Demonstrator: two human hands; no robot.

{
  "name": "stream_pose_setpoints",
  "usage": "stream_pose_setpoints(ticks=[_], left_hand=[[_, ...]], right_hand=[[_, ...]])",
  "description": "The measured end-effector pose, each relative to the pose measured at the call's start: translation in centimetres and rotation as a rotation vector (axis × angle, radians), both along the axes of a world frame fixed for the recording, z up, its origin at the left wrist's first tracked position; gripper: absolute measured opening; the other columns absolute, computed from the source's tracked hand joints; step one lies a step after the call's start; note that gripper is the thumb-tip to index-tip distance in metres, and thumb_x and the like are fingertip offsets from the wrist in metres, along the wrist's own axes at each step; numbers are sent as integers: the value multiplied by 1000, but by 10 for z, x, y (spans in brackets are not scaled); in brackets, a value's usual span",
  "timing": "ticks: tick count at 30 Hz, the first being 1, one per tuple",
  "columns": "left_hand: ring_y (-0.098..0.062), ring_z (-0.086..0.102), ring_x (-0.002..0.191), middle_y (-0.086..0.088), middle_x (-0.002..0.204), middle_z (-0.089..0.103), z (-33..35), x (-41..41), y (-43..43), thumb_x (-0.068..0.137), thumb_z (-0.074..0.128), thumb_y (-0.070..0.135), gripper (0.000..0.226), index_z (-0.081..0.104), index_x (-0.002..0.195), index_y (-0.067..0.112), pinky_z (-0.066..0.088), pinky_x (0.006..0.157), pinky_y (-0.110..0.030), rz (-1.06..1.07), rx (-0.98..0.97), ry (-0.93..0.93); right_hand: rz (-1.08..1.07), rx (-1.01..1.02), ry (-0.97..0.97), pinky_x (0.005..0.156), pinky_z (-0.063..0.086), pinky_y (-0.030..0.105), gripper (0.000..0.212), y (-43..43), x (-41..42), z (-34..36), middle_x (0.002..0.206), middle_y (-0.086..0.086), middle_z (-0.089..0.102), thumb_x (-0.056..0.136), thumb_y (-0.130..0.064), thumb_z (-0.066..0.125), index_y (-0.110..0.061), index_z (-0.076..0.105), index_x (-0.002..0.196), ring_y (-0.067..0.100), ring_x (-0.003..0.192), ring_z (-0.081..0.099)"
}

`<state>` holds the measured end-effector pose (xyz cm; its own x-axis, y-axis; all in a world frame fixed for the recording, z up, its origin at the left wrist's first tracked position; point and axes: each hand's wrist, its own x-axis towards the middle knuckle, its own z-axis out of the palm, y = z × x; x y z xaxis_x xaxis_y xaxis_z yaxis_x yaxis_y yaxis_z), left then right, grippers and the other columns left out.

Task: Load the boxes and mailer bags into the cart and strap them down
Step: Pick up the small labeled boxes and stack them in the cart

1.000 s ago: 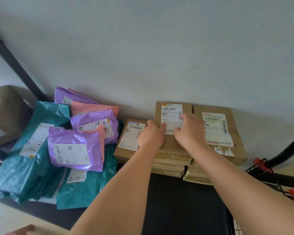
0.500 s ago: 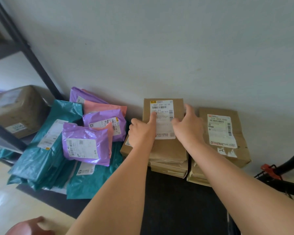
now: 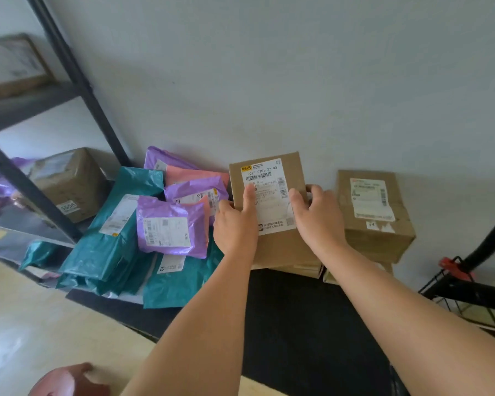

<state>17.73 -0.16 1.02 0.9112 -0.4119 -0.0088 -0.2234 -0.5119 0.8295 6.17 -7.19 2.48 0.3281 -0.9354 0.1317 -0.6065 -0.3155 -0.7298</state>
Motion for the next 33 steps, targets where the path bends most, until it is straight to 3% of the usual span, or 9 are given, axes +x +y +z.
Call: stream_pose_setpoints(ticks=[2,6,11,16,21,23,25,27,33], left_hand=[[-22,60,98,6,104,60,-1,-8,16,79,27,85,70,48,105,23,43,77,-36,-7,-16,-8],[-18,58,96,10,105,57,-3,-24,52,83,31,81,78,48,129,21,42,80,-35,-34,-73,-9],[-19,60,87,5,93,61,-7,-54,91,80,33,82,69,55,96,19,49,81,-40,-99,-109,23],[-13,56,78,7,87,59,-11,-93,111,79,37,83,66,55,91,20,40,69,-32,-154,-154,52],[-2,53,68,12,81,56,-12,-144,114,76,34,85,69,53,92,21,33,56,-20,-240,-161,58],[-2,52,65,13,79,56,-10,-163,112,75,34,86,67,52,89,23,29,53,-18,-274,-159,54],[-3,55,66,11,80,58,-8,-183,106,75,35,86,65,50,85,24,33,52,-20,-305,-157,64],[-5,58,68,9,80,61,-8,-208,99,74,33,87,66,50,84,24,37,53,-23,-333,-157,73],[-7,58,70,10,81,62,-8,-299,73,77,34,85,64,52,83,24,41,56,-26,-412,-146,77]], right_hand=[[-5,5,-27,90,53,46,55,17,-9,-3,120,6,59,96,-58,37,-17,55,128,25,111,57],[19,96,-177,96,48,41,56,53,-31,-6,130,2,58,96,-59,38,-22,51,136,22,121,54],[28,299,-323,85,33,29,67,97,-71,-13,126,-10,54,93,-66,41,-24,39,145,8,109,47],[-5,366,-381,78,38,23,70,125,-118,-17,114,-20,55,87,-70,49,-28,39,143,7,106,52],[-133,342,-353,97,46,42,72,139,-169,-18,120,-8,59,82,-75,51,-28,43,136,17,114,57],[-182,319,-364,80,46,31,77,143,-189,-18,111,-12,58,78,-79,50,-28,44,136,10,102,59],[-222,282,-363,64,36,20,79,144,-209,-16,100,-18,53,77,-79,48,-27,44,136,-3,85,52],[-258,258,-364,60,32,17,76,141,-234,-16,95,-23,52,79,-77,49,-27,45,136,-10,81,46],[-359,289,-404,62,36,19,68,126,-331,-17,96,-23,56,82,-73,52,-29,47,133,-6,86,52]])
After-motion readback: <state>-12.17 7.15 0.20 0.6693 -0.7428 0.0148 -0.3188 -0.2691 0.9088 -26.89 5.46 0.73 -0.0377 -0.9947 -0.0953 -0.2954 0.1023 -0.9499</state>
